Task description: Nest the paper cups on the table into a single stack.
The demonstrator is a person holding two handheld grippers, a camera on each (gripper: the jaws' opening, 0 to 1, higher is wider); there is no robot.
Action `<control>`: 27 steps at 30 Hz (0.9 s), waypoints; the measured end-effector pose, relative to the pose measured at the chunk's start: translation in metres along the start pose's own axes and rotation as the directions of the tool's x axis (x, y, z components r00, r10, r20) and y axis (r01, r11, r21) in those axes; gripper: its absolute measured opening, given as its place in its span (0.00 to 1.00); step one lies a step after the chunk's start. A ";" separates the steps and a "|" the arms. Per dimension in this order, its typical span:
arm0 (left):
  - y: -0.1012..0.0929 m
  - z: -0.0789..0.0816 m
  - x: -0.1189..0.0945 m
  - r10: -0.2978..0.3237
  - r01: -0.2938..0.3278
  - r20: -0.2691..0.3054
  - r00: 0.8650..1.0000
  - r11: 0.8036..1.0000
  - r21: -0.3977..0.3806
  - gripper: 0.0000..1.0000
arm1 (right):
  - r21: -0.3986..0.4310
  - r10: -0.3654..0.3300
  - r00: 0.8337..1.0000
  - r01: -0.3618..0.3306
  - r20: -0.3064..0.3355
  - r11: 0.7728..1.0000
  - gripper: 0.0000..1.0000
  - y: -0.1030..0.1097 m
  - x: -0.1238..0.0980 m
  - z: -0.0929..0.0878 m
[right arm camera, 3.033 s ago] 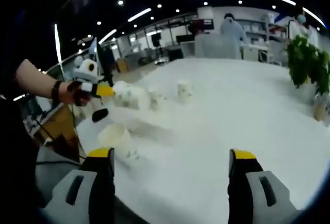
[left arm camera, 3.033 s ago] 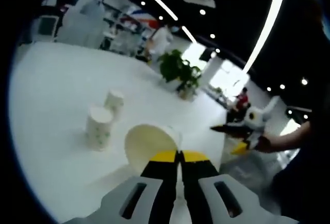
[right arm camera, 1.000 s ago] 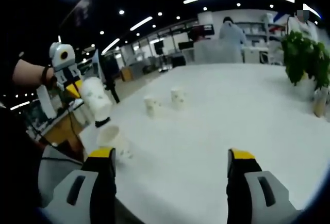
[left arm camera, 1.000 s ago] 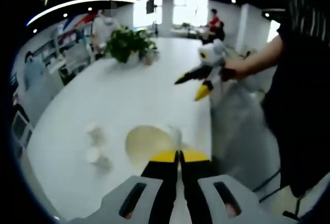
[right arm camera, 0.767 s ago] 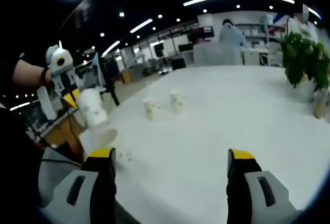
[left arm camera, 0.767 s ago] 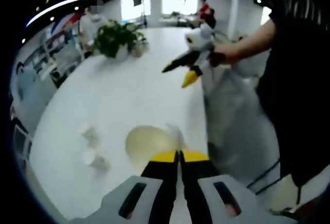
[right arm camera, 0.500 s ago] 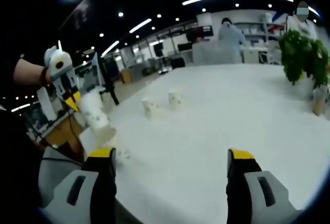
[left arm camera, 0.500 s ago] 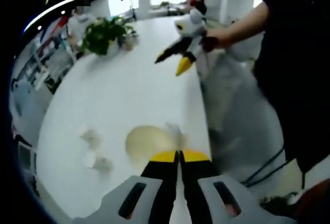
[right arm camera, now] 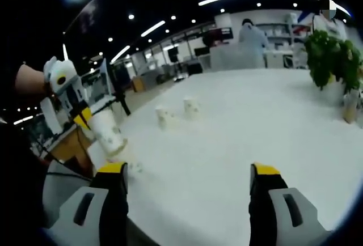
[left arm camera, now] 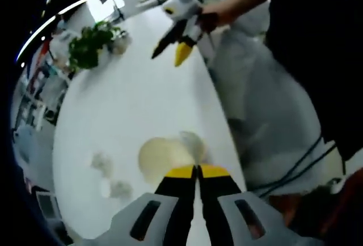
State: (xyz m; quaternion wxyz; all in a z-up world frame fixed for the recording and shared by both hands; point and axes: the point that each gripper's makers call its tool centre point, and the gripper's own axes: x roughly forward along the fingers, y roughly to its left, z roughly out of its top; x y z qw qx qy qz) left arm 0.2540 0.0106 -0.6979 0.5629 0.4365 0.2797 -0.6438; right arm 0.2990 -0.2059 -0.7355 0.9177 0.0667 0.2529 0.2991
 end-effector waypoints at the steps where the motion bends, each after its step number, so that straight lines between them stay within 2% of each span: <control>1: 0.000 0.000 0.002 -0.005 0.005 -0.009 1.000 1.000 0.004 0.00 | -0.001 0.004 1.000 -0.004 -0.004 1.000 0.87 0.001 0.000 -0.001; 4: -0.001 -0.002 0.006 -0.018 0.019 -0.029 0.999 1.000 0.019 0.00 | -0.003 0.009 1.000 -0.009 -0.008 1.000 0.87 0.004 0.001 -0.003; 7: 0.001 0.001 0.009 -0.022 0.022 -0.024 0.999 1.000 0.012 0.00 | -0.001 0.011 1.000 -0.011 -0.010 1.000 0.87 0.005 0.001 -0.004; 9: 0.004 -0.001 0.010 -0.017 0.018 -0.049 0.999 0.999 0.032 0.00 | 0.003 0.012 1.000 -0.012 -0.010 1.000 0.87 0.005 0.001 -0.004; 12: 0.001 -0.004 0.014 -0.041 0.045 -0.075 0.996 0.997 0.057 0.00 | 0.003 0.015 1.000 -0.015 -0.007 1.000 0.87 0.005 0.002 -0.004; 16: 0.003 -0.003 0.017 -0.045 0.053 -0.086 0.995 0.994 0.090 0.01 | 0.012 0.015 1.000 -0.014 -0.010 1.000 0.86 0.005 0.002 -0.007; 27: 0.000 -0.006 0.030 -0.083 0.096 -0.123 0.989 0.989 0.110 0.01 | 0.020 0.020 1.000 -0.020 -0.007 1.000 0.86 0.008 0.003 -0.007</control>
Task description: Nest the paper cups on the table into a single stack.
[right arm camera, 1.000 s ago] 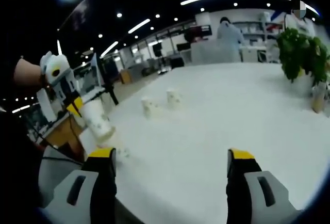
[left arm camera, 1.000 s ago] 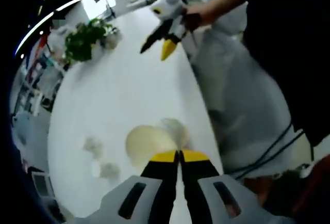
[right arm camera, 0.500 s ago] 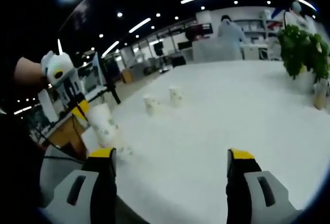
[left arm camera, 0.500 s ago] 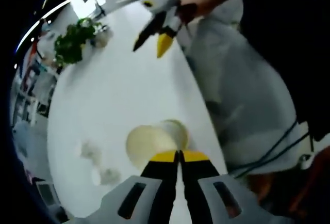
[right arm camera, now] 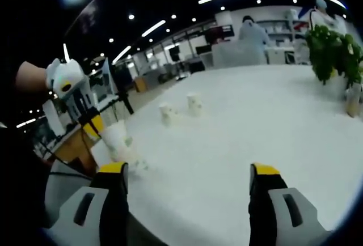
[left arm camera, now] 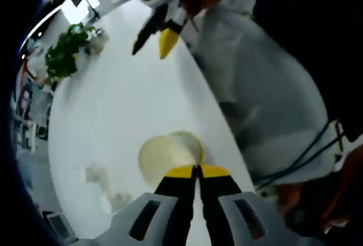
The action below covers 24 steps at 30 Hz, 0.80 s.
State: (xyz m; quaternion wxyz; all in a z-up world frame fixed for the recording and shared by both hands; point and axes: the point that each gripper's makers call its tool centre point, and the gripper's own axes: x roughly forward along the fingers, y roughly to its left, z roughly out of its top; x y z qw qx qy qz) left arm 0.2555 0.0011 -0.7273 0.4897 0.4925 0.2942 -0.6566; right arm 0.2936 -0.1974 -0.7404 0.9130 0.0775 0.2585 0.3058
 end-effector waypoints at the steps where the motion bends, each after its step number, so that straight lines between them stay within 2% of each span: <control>1: 0.000 0.001 0.001 -0.001 0.001 0.001 1.000 1.000 0.001 0.01 | 0.000 -0.001 1.000 0.001 0.000 1.000 0.86 0.000 0.000 0.000; 10: 0.008 -0.004 0.009 -0.008 0.007 -0.022 1.000 0.999 -0.035 0.01 | 0.012 -0.003 1.000 0.003 -0.004 1.000 0.86 0.000 -0.003 -0.005; 14: 0.007 -0.005 0.013 -0.030 0.028 -0.022 0.999 0.998 -0.064 0.02 | -0.008 -0.004 1.000 0.004 -0.007 1.000 0.86 0.002 -0.004 -0.005; 24: 0.006 -0.007 0.019 -0.058 0.056 -0.023 0.998 0.994 -0.089 0.05 | 0.008 -0.005 1.000 0.005 0.000 1.000 0.85 0.000 -0.006 -0.006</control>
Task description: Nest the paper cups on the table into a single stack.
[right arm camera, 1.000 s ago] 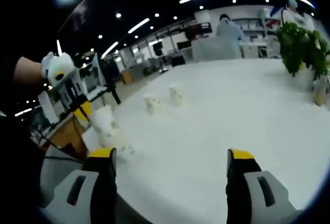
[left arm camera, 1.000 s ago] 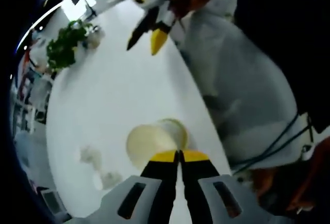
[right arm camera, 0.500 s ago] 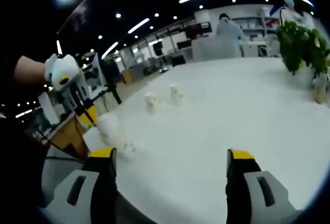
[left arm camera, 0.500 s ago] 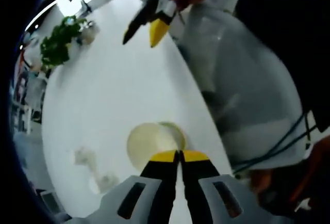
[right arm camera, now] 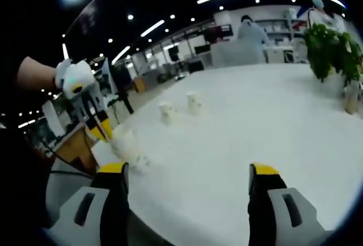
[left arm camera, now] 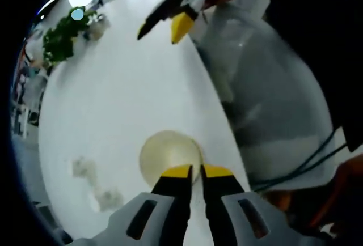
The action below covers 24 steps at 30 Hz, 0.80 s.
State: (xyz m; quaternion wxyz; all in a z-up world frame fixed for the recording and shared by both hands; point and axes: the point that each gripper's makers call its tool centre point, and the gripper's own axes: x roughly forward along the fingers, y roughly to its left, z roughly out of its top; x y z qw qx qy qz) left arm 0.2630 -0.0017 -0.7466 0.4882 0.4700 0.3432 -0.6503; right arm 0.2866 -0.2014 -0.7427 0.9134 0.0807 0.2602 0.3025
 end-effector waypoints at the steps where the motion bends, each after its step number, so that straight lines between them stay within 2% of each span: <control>1: 0.000 0.000 0.000 -0.001 0.001 -0.001 1.000 1.000 -0.001 0.07 | 0.000 -0.001 1.000 0.001 0.000 1.000 0.85 0.000 0.000 0.000; 3: -0.003 -0.002 0.003 -0.023 0.023 -0.003 1.000 0.999 -0.031 0.09 | 0.002 -0.004 1.000 0.004 -0.001 1.000 0.85 -0.002 -0.001 -0.001; 8: -0.002 0.002 0.006 -0.025 0.026 0.017 1.000 0.998 -0.064 0.16 | 0.002 -0.005 1.000 0.005 -0.006 1.000 0.85 -0.004 -0.002 -0.002; 21: -0.006 -0.003 0.004 -0.023 0.028 0.042 0.999 0.993 -0.118 0.16 | 0.010 0.002 1.000 -0.002 -0.009 1.000 0.85 -0.002 0.003 -0.003; 24: -0.007 0.000 0.000 -0.014 0.025 0.079 0.997 0.989 -0.143 0.17 | 0.009 0.005 1.000 -0.005 -0.012 1.000 0.85 -0.001 0.004 -0.004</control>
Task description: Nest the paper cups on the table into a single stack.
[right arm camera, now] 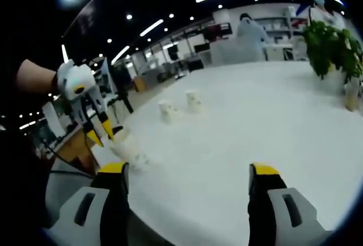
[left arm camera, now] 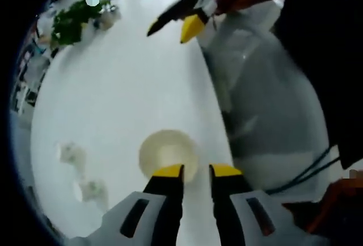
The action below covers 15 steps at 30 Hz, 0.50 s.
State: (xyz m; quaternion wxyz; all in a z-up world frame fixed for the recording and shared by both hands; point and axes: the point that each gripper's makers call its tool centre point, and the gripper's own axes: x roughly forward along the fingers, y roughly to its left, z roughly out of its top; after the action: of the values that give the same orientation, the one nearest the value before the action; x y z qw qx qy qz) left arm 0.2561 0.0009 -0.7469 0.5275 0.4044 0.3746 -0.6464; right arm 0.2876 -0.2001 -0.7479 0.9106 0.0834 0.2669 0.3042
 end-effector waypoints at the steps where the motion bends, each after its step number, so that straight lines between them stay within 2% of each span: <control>1: 0.001 -0.002 -0.002 0.009 -0.009 0.008 1.000 1.000 -0.013 0.17 | -0.001 0.002 1.000 -0.002 -0.001 1.000 0.85 0.000 0.001 0.000; 6: 0.002 -0.001 -0.011 0.044 -0.041 0.049 0.998 0.997 -0.064 0.20 | -0.007 0.008 1.000 -0.008 -0.002 1.000 0.85 0.003 0.004 0.002; 8: 0.005 0.002 -0.016 0.073 -0.064 0.090 0.993 0.993 -0.096 0.21 | -0.008 0.012 1.000 -0.012 -0.003 1.000 0.85 0.004 0.005 0.002; 9: 0.006 0.004 -0.018 0.090 -0.075 0.119 0.989 0.989 -0.129 0.23 | -0.011 0.014 1.000 -0.014 -0.005 1.000 0.85 0.006 0.006 0.002; 11: 0.009 0.002 -0.022 0.116 -0.095 0.137 0.984 0.984 -0.151 0.24 | -0.017 0.019 1.000 -0.019 -0.008 1.000 0.85 0.008 0.007 0.003; 13: 0.010 0.002 -0.024 0.140 -0.099 0.186 0.973 0.971 -0.216 0.26 | -0.018 0.021 1.000 -0.021 -0.008 1.000 0.85 0.009 0.008 0.004; 15: 0.011 0.000 -0.027 0.163 -0.109 0.204 0.965 0.961 -0.254 0.28 | -0.017 0.021 1.000 -0.021 -0.007 1.000 0.85 0.010 0.009 0.005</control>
State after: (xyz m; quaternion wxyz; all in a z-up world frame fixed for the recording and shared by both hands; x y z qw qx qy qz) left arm 0.2705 0.0094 -0.7232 0.6546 0.2874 0.3596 -0.5997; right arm 0.2910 -0.1869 -0.7443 0.9071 0.0776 0.2666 0.3163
